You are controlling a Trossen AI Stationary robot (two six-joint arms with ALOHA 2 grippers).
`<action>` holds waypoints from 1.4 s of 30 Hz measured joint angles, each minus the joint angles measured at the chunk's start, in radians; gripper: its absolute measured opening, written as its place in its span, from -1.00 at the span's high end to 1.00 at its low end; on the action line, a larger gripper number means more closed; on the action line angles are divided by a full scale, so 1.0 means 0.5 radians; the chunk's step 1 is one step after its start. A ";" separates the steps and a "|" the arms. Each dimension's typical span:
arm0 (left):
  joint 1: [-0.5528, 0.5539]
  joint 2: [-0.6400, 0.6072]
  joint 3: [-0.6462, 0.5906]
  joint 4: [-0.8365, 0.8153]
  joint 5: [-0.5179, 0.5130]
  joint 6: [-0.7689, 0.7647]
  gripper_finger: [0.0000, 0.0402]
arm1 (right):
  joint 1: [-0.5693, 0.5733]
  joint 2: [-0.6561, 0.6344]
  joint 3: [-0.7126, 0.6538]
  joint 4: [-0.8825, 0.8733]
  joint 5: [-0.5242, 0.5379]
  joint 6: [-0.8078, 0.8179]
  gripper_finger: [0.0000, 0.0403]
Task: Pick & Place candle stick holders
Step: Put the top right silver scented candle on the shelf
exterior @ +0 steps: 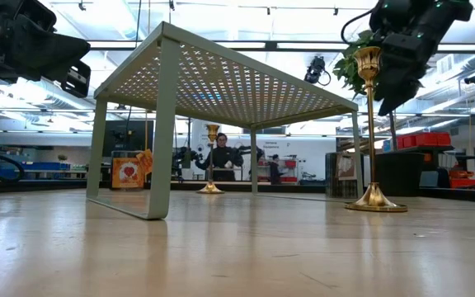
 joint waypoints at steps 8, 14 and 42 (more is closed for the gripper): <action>-0.001 0.000 0.000 0.000 0.000 -0.001 0.87 | 0.000 0.138 0.001 0.103 0.002 0.004 -0.99; -0.001 0.001 0.001 0.001 0.000 0.000 0.87 | -0.001 0.209 0.001 0.183 0.038 0.009 -0.99; 0.000 0.000 0.000 0.000 0.000 -0.001 0.87 | -0.002 0.763 0.383 0.156 0.108 -0.099 -0.99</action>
